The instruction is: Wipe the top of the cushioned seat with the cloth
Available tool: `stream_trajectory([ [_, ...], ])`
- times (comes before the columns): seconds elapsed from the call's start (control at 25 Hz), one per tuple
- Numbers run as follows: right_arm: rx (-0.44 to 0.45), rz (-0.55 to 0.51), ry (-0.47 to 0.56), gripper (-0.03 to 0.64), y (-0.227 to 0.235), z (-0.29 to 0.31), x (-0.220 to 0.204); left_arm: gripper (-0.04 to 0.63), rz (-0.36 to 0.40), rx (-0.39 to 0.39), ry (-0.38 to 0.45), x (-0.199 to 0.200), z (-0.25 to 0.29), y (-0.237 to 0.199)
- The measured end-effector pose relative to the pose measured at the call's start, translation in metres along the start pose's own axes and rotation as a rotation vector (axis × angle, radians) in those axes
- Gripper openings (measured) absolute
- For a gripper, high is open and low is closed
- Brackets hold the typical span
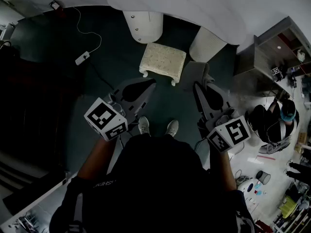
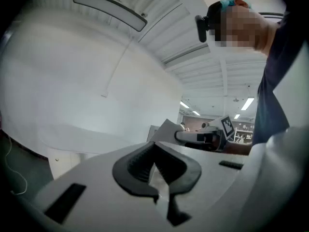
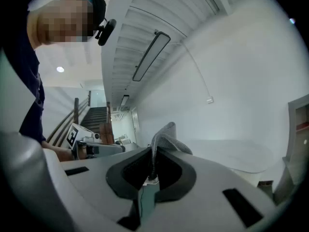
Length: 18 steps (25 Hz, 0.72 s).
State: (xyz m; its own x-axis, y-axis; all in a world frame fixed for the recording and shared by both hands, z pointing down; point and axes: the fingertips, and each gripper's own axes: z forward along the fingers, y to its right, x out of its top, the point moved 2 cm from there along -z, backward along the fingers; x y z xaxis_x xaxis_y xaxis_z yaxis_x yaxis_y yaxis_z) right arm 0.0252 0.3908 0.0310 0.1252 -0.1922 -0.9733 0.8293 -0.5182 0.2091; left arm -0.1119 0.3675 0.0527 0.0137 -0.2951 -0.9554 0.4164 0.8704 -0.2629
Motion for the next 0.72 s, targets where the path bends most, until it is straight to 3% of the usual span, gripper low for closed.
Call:
stream_trajectory([
  [0.72,0.048,-0.008,0.012,0.032,0.038,-0.042,0.0,0.008,-0.005,0.033,0.002,-0.012,0.041,0.039],
])
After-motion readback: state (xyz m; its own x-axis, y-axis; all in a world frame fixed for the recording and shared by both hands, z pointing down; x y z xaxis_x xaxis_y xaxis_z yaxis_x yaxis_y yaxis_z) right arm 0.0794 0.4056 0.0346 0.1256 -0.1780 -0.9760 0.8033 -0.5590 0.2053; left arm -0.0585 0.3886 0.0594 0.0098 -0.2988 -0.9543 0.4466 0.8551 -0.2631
